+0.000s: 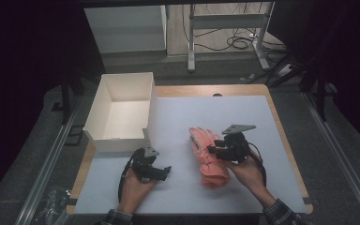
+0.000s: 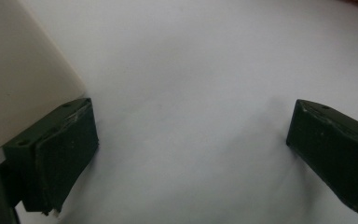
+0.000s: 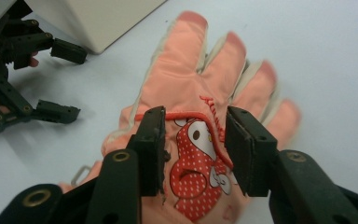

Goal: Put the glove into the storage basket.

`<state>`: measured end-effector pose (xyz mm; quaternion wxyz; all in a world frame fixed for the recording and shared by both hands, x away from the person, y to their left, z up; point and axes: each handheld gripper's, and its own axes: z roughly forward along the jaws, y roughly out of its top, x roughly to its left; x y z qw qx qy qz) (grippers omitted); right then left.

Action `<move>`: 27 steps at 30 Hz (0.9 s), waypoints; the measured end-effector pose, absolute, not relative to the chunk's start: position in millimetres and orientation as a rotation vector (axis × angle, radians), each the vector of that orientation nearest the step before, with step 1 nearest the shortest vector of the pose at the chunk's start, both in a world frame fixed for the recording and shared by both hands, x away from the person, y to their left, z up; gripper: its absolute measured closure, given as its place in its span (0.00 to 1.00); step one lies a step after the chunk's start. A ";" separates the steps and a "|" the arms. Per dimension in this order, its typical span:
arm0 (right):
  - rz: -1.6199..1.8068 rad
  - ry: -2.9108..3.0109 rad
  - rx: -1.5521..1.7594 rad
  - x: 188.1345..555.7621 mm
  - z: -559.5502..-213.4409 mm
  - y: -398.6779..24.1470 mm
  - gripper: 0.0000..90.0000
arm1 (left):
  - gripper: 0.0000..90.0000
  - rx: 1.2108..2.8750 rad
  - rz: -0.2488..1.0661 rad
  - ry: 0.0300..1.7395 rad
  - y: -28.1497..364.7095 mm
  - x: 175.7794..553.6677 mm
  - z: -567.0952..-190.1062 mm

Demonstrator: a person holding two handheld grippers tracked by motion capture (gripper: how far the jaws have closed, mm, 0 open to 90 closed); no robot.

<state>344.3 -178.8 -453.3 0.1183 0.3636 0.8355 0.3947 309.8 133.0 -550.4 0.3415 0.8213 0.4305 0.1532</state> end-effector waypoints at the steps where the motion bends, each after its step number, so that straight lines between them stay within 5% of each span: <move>1: 1.153 2.433 1.050 343.6 -450.1 -182.6 0.64 | 0.02 2.135 0.397 1.121 132.9 309.7 -550.5; 12: 1.120 2.441 1.124 344.9 -475.8 -237.0 0.60 | 0.02 2.140 0.397 1.120 133.1 309.7 -550.3; 19: 1.181 2.536 1.079 320.5 -504.3 -245.5 0.90 | 0.02 2.140 0.398 1.120 133.1 309.7 -550.3; 27: 1.234 2.612 1.042 310.7 -516.1 -228.5 0.99 | 0.02 2.140 0.397 1.120 133.2 309.8 -550.2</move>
